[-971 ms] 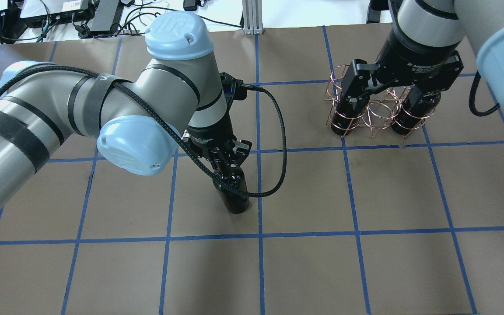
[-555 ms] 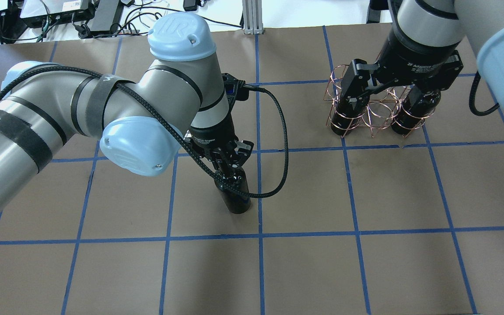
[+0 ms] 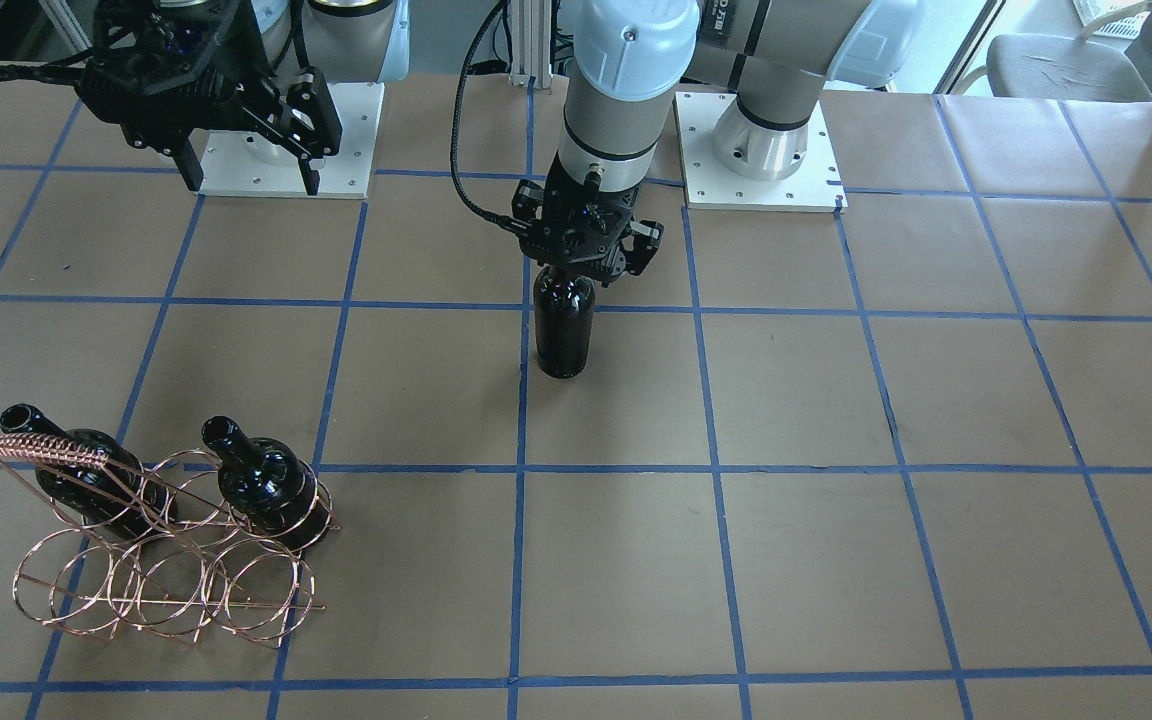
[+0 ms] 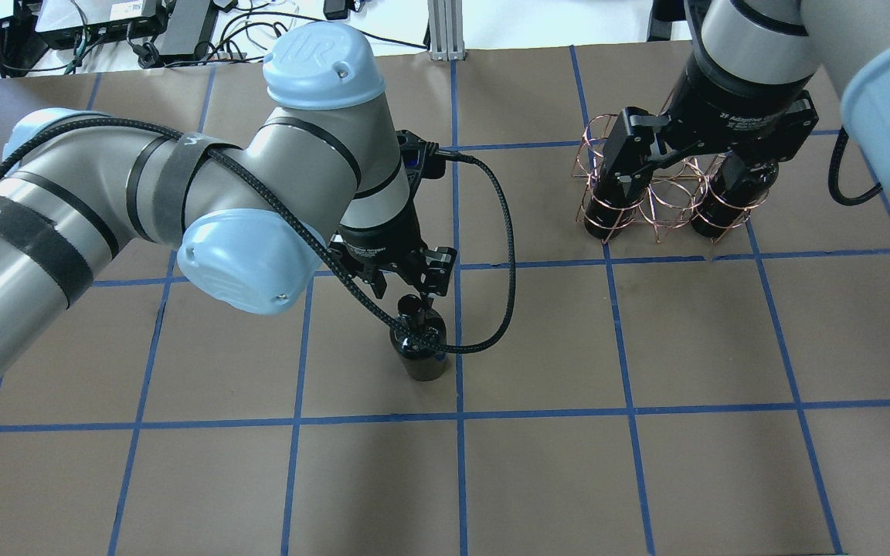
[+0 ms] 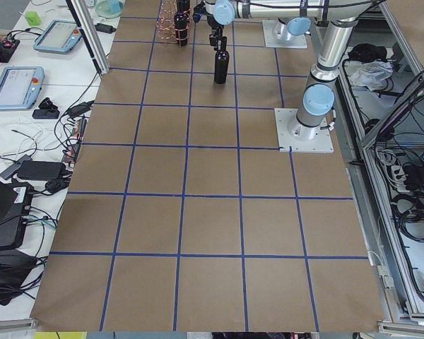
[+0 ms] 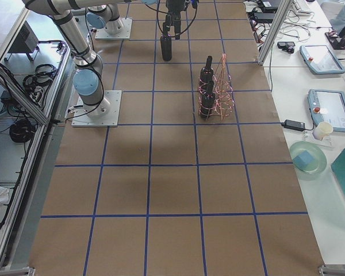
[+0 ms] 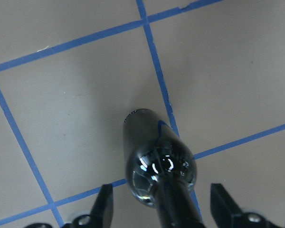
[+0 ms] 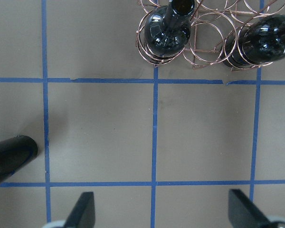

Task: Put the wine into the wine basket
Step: 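Set the bottle upright on the table and open the left gripper, then reach the right gripper over the standing bottle while the left arm withdraws, then close the right gripper on the bottle neck and lift it, then carry the bottle with the right gripper and lower it into the basket's empty slot, then open the right gripper and raise it away from the basket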

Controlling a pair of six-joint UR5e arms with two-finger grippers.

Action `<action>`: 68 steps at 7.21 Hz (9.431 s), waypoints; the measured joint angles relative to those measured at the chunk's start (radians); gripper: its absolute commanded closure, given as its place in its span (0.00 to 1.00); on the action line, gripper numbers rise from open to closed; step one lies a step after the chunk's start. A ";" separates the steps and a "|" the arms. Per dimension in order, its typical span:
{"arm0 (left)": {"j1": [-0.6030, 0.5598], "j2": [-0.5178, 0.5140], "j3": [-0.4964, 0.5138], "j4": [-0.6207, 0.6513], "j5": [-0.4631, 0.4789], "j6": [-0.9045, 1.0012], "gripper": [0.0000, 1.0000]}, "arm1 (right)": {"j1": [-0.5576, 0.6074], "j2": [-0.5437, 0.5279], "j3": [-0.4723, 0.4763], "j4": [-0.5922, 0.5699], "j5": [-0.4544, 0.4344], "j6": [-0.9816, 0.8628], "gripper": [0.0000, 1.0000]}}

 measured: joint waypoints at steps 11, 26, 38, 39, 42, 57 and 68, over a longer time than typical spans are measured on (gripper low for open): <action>0.498 0.043 0.175 -0.103 0.178 0.087 0.00 | 0.463 0.311 -0.106 -0.175 0.033 0.631 0.07; 0.482 0.074 0.161 -0.195 0.155 0.174 0.00 | 0.480 0.327 0.012 -0.284 0.060 0.676 0.31; 0.482 0.079 0.151 -0.235 0.152 0.180 0.00 | 0.456 0.252 0.019 -0.204 0.051 0.614 0.82; 0.482 0.080 0.150 -0.238 0.151 0.180 0.00 | 0.416 0.220 0.022 -0.154 0.045 0.552 0.82; 0.482 0.081 0.150 -0.241 0.150 0.180 0.00 | 0.167 0.096 0.024 0.007 0.033 0.194 0.83; 0.480 0.079 0.147 -0.244 0.150 0.180 0.00 | -0.209 0.331 -0.274 -0.062 0.006 -0.348 0.80; 0.476 0.074 0.144 -0.244 0.146 0.180 0.00 | -0.204 0.332 -0.161 -0.197 0.002 -0.353 0.00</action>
